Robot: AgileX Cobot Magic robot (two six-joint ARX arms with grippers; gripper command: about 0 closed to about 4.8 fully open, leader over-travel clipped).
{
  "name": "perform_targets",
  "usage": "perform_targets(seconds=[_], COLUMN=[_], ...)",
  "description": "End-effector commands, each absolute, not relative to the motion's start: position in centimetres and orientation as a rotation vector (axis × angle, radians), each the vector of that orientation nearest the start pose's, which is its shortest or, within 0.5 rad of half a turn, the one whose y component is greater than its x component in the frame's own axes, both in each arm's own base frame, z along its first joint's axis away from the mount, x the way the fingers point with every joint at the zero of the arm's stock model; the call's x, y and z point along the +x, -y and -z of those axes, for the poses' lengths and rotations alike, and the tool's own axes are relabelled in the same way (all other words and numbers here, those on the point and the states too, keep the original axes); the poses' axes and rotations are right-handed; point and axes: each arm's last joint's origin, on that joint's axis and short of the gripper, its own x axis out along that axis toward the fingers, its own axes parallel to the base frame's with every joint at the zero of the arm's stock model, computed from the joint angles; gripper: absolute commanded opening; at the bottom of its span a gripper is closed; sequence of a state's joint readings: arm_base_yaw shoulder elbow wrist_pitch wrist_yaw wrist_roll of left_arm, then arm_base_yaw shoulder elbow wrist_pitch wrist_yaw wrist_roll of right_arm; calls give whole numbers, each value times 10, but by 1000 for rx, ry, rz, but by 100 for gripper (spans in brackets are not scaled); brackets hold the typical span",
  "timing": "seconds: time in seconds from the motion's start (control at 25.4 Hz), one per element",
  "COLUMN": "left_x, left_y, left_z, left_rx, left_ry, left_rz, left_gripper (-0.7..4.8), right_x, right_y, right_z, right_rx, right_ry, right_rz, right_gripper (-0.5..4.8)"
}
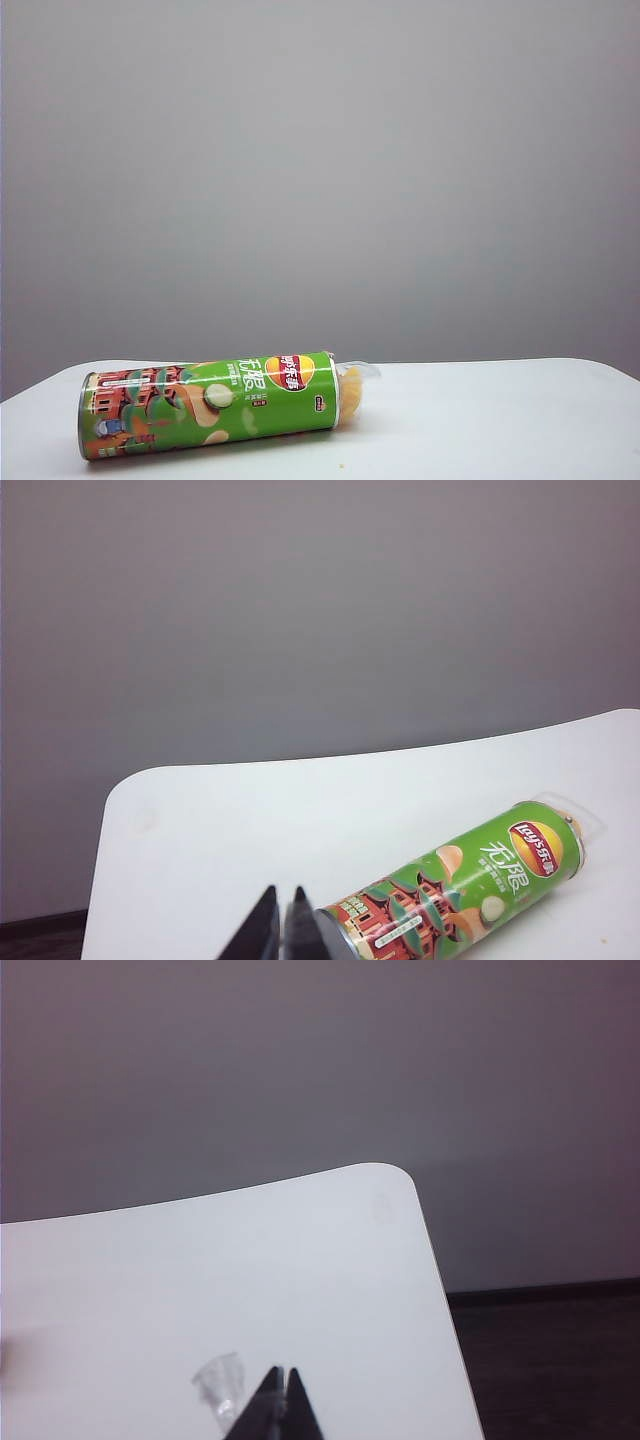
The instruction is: Pick up the green tub of chips from the desk, push the transparent container that's holding the chips and has slipped out back in, and finally put the chips back on the desk.
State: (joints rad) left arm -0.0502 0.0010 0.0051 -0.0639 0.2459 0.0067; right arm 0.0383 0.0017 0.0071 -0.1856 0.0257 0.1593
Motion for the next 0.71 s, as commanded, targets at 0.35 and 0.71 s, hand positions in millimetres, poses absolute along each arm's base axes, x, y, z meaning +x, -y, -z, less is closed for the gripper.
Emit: perform_targets(seconds=[0.35,0.71], left_x=[96,93], left_y=[12,10], left_z=[-162,-234], left_rx=[-94,-130], left_ry=[-41,161], left_rz=[285,241], left_gripper=[18,30], right_x=[96,93], right_y=[-3,-3], right_z=[-146,-171], right_rx=[151,409], right_ry=[-184,-93], right_rz=[-2,-5], right_gripper=[-1,-2])
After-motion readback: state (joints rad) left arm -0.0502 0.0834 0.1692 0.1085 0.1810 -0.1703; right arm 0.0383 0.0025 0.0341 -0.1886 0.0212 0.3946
